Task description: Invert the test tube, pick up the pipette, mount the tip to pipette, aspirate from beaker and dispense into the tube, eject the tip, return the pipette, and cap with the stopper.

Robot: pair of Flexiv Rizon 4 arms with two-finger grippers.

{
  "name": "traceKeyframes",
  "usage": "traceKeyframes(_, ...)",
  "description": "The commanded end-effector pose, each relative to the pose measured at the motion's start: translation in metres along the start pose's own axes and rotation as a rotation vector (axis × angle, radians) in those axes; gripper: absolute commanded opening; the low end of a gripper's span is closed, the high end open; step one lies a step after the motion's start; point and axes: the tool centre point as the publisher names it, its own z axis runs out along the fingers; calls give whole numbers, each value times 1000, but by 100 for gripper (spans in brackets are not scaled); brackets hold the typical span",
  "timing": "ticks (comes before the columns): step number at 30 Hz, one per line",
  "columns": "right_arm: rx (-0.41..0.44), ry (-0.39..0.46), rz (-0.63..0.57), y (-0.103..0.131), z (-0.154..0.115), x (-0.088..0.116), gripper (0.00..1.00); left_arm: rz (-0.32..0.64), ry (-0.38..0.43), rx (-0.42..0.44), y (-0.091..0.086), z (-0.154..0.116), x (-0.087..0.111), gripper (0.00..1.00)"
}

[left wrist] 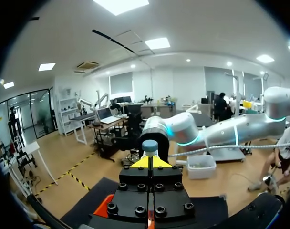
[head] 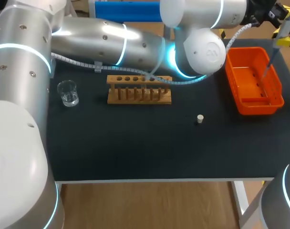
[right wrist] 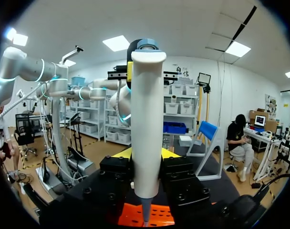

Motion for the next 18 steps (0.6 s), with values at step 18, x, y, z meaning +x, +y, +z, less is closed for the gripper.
traceKeyframes(18,3,1,-1,6,0,0,0,-6,22,-2,17,11,-2,0)
